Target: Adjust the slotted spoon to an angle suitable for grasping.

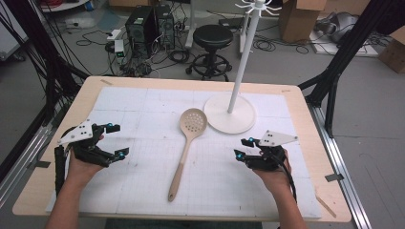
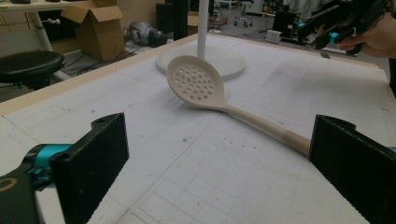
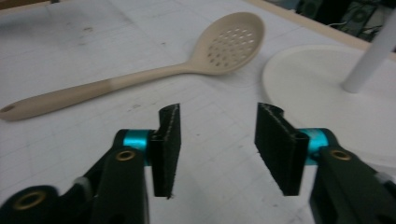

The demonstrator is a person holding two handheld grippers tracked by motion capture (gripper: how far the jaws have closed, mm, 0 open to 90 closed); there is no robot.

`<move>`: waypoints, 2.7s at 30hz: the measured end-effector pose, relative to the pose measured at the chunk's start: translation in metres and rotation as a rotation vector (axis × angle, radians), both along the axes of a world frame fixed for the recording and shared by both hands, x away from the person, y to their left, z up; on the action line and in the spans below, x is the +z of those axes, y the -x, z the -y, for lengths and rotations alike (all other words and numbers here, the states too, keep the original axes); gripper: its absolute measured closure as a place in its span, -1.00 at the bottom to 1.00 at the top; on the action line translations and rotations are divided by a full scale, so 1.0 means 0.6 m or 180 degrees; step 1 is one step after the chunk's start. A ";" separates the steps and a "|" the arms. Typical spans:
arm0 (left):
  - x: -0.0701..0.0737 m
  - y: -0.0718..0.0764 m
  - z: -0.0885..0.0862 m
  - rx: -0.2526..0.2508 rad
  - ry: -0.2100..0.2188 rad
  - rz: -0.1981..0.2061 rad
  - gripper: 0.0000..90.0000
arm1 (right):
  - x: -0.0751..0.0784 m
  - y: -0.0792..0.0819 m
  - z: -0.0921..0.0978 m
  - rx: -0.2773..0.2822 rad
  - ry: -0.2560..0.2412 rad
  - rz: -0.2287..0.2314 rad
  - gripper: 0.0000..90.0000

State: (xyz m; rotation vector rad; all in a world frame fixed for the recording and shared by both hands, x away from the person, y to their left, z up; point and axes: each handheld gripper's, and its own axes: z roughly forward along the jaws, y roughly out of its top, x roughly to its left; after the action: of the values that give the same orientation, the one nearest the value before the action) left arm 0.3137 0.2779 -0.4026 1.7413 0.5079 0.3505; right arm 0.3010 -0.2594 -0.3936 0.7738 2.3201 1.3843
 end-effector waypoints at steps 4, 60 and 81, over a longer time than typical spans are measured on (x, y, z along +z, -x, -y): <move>0.000 0.000 -0.001 0.0003 -0.0005 -0.0001 -0.87 | -0.005 -0.002 -0.024 0.0211 0.0049 -0.0110 0.36; -0.003 -0.004 -0.008 0.0019 0.0056 -0.0036 -0.87 | -0.080 -0.071 -0.388 0.1118 0.0755 -0.0424 0.99; -0.005 -0.004 -0.008 0.0014 0.0028 -0.0056 -0.87 | -0.055 -0.159 -0.327 0.0204 0.0595 -0.0413 0.98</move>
State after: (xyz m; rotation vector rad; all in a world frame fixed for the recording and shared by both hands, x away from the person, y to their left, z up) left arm 0.3161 0.2828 -0.4056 1.7363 0.5253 0.3358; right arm 0.3962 -0.0631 -0.4265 0.7586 2.5507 1.1513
